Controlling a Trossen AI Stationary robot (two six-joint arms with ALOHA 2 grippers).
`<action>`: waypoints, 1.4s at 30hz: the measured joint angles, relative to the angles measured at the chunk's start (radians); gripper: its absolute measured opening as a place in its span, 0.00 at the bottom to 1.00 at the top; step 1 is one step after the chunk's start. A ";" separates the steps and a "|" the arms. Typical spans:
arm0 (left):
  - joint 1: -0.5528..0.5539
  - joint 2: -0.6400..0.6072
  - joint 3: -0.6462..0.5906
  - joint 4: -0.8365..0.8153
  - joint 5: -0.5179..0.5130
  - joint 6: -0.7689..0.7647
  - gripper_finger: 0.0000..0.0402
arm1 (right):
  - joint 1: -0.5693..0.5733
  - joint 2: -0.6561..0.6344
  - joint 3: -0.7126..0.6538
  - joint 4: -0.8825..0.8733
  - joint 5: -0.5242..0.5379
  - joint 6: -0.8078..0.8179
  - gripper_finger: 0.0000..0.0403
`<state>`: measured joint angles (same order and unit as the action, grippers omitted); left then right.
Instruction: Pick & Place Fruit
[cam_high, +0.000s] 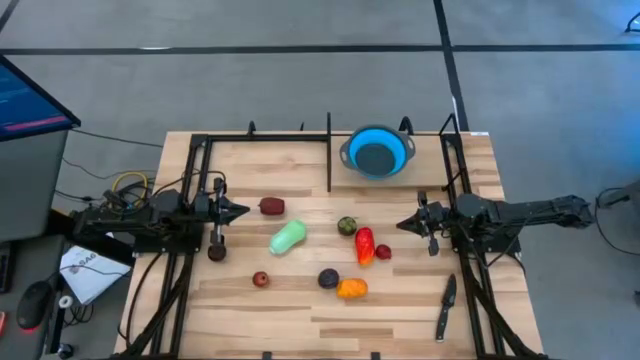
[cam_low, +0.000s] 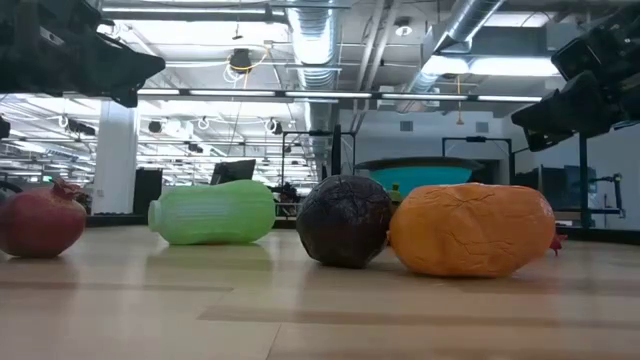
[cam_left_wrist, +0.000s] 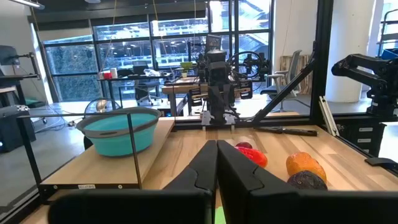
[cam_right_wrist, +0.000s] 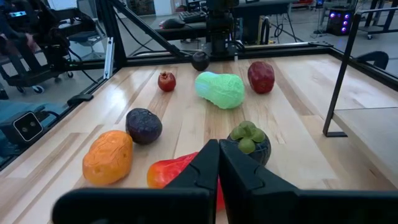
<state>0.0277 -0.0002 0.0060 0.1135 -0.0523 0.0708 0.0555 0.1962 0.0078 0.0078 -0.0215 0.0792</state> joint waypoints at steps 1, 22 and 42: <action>0.000 0.000 0.000 0.000 0.000 0.000 0.01 | -0.004 0.000 0.000 0.000 0.000 0.000 0.01; 0.000 0.001 0.000 0.001 0.000 0.000 0.01 | -0.011 0.000 0.000 0.419 0.050 0.424 0.01; 0.000 0.005 0.000 0.013 0.000 0.000 0.01 | 0.223 0.704 0.668 -0.615 0.138 0.694 0.15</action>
<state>0.0277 0.0048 0.0059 0.1264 -0.0524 0.0708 0.2782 0.9000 0.6762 -0.6077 0.1161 0.7732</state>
